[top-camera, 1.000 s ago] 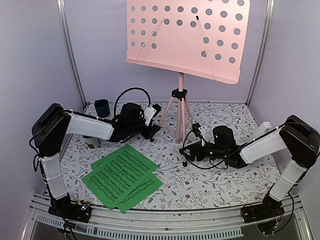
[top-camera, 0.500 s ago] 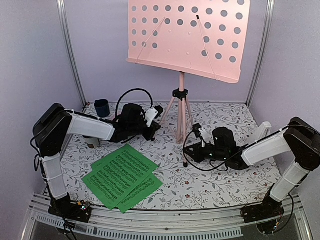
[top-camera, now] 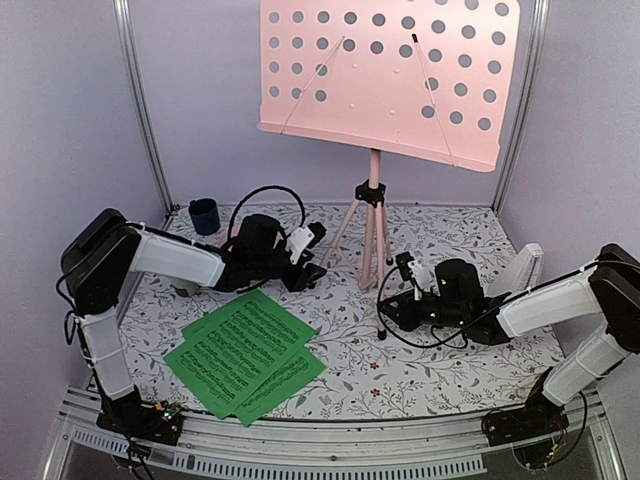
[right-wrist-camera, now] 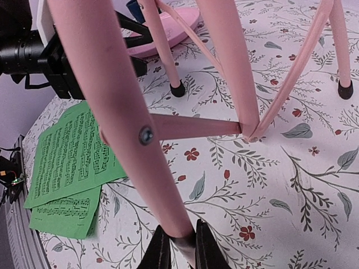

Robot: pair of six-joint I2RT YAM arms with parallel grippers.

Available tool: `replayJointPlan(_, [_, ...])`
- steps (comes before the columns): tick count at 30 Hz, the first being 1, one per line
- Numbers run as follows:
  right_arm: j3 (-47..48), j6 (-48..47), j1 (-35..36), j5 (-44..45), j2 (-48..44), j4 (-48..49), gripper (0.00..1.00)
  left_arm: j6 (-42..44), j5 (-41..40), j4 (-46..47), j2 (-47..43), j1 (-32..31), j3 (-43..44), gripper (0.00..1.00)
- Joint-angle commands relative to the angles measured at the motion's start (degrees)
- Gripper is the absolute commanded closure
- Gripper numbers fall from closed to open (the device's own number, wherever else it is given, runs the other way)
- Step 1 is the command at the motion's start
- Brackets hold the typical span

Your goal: Set up the instrument practice props

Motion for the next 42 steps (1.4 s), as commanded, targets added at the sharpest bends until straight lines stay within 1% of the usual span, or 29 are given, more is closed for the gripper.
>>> replayJointPlan(1, [0.14,3.73,-0.58,-0.26,0.22,-2.53,1.00,1.94,6.92,1.30,0.31,0.04,2.94,0.42])
replayJointPlan(6, [0.30,2.38,-0.57,-0.41,-0.47,-3.35,1.00,3.88,5.50,-1.31,6.05,-0.08,10.03,0.44])
replayJointPlan(8, [0.70,1.85,-0.57,-0.29,-0.71,-4.07,1.00,4.87,5.70,-3.29,8.03,-0.05,13.60,0.46])
replayJointPlan(11, [0.95,1.06,-0.71,-0.48,-1.04,-4.98,1.00,6.31,6.30,-5.73,10.16,0.00,16.72,0.51])
replayJointPlan(13, [1.17,0.70,-1.10,-0.63,-1.35,-5.88,1.00,7.06,6.56,-7.59,10.97,-0.02,17.99,0.58])
replayJointPlan(16, [0.80,0.55,-1.98,-0.68,-2.61,-7.54,1.00,7.78,6.31,-8.89,10.10,0.05,16.74,0.77])
replayJointPlan(18, [-0.10,0.57,-2.50,-0.84,-4.17,-8.30,1.00,8.32,5.86,-8.41,7.98,0.16,13.58,0.84])
replayJointPlan(24, [-2.94,0.72,-3.88,-1.43,-7.10,-10.74,1.00,8.42,4.03,-7.90,4.39,0.51,8.30,0.99])
replayJointPlan(26, [-3.28,0.73,-4.32,-1.47,-7.86,-11.74,1.00,8.38,3.66,-7.58,2.45,0.61,7.31,1.00])
replayJointPlan(31, [-4.49,0.34,-5.36,-0.80,-9.80,-15.54,1.00,8.54,2.36,-8.48,1.88,0.79,5.75,1.00])
replayJointPlan(35, [-6.91,0.55,-6.23,-0.58,-12.16,-15.91,1.00,7.02,2.96,-8.15,1.66,0.73,5.27,1.00])
replayJointPlan(39, [-5.47,0.50,-6.20,-1.41,-10.98,-15.77,1.00,3.76,4.40,-7.07,1.60,0.57,5.56,0.95])
replayJointPlan(42, [-3.82,0.09,-6.24,-1.87,-10.04,-15.72,0.99,0.83,4.46,-6.47,1.34,0.28,5.74,0.87])
